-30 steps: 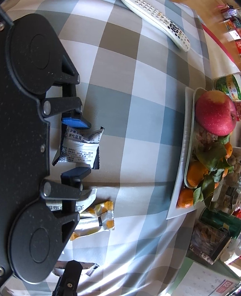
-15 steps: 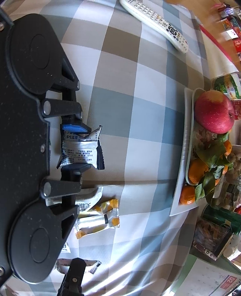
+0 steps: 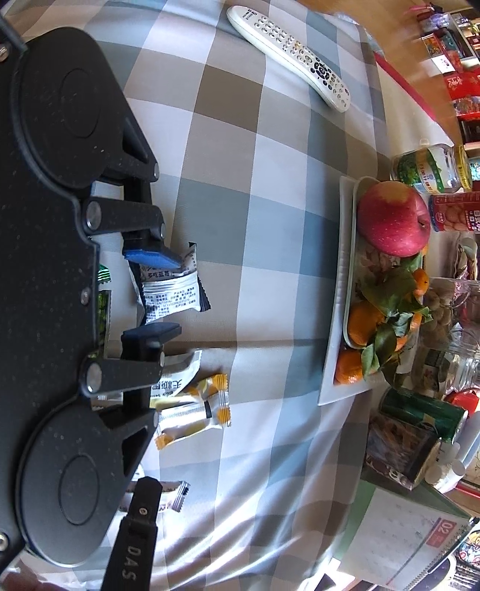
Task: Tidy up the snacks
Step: 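Lift both held packets and carry them toward the gold tin tray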
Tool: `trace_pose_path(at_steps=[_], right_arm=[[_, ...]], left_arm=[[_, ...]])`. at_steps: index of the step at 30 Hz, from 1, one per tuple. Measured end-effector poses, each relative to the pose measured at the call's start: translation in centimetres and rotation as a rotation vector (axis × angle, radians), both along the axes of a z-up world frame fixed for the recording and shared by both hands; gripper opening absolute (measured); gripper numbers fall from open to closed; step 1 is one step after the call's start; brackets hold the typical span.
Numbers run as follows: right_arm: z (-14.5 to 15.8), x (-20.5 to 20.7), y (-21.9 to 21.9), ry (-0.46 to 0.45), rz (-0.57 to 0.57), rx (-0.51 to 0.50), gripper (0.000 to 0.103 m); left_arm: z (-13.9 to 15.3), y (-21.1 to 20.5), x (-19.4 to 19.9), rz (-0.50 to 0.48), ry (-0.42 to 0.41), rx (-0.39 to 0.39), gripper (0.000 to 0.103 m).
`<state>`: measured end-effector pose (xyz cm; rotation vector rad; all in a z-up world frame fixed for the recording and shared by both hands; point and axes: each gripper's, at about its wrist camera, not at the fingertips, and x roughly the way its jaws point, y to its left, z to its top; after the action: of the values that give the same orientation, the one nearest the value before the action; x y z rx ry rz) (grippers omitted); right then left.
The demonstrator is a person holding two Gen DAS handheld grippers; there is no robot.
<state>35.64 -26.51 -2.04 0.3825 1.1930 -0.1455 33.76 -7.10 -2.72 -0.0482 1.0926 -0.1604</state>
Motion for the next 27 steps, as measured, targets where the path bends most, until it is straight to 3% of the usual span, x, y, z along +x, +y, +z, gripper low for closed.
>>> trace_pose_path(at_steps=[11, 27], right_arm=[[0.3, -0.7, 0.0, -0.018, -0.001, -0.028, 0.022], [0.9, -0.5, 0.4, -0.032, 0.012, 0.019, 0.022]], left_arm=[[0.0, 1.2, 1.3, 0.05, 0.0, -0.037, 0.041], [-3.1, -0.1, 2.0, 0.054, 0.048, 0.012, 0.045]])
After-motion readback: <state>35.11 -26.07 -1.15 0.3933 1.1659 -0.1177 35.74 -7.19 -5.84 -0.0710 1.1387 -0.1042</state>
